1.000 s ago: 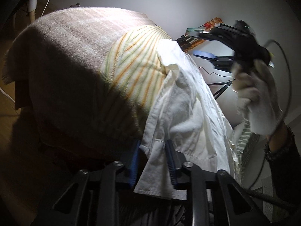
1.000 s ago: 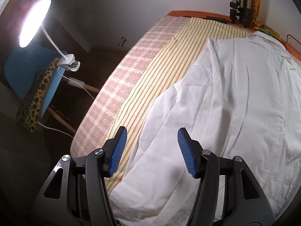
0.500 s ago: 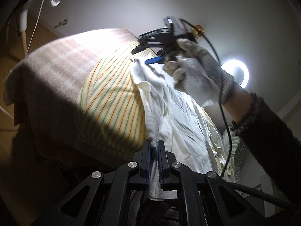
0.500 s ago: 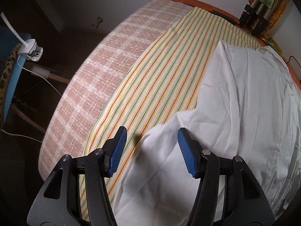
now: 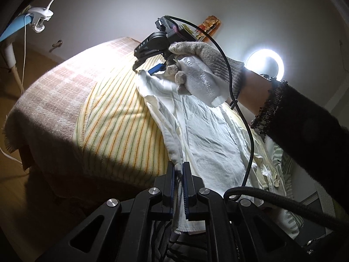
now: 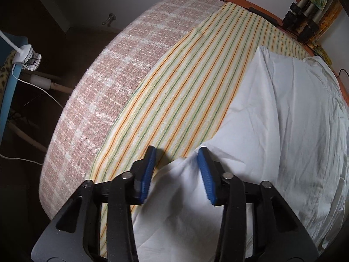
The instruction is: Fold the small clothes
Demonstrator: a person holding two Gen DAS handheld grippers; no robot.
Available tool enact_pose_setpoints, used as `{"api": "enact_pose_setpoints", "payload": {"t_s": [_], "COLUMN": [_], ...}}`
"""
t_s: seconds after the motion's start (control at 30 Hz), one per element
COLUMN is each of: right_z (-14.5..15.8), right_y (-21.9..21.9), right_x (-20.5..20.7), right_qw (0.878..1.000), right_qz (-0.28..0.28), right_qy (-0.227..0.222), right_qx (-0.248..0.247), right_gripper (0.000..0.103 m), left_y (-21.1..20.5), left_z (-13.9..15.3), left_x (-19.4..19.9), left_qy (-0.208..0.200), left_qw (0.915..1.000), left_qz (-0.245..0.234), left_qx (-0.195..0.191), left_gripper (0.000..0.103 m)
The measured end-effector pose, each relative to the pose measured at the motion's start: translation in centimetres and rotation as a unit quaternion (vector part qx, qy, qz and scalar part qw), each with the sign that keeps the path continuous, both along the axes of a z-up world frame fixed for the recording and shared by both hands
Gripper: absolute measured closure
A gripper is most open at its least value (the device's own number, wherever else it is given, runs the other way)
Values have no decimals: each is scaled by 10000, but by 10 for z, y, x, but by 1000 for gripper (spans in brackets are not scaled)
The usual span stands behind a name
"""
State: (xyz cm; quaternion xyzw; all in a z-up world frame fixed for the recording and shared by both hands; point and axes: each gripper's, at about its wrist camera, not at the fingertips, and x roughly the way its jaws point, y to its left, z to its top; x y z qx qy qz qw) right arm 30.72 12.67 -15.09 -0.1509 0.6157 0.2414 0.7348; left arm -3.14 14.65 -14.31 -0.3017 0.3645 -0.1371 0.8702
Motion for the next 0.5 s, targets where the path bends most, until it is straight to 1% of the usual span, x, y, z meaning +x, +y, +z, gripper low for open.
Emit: {"api": "enact_pose_setpoints", "payload": {"t_s": [0.03,0.07,0.1,0.2,0.27,0.4,0.5], "right_z": [1,2,3,10,18,38,49], "right_y": [-3,-7,-13,-32,-45,-74,-94], "right_x": [1,2,5,12,14,15,19], "right_qw": [10000,10000,9997,9976,9958,9885,9830], "right_qz": [22,26,-14,-162,-228,-360,-453], "right_qy": [-30,15,86,243,229,221,186], "right_qx": [-8,78,209,632,859,1455,1768], "right_gripper": [85,88,93,96,96,96,97], "left_y": [-1,-2,-4,-12,-16,-28,-41], "left_z": [0,1,2,6,10,18,24], "left_x": [1,2,3,6,8,8,9], "left_qy": [13,22,27,16,-4,-60,-84], "left_qw": [10000,10000,10000,9999,9996,9987,9977], "left_qz": [-17,-33,-52,-103,-131,-220,-333], "left_qx": [-2,6,30,138,236,449,593], "left_gripper": [100,100,100,100,100,100,100]}}
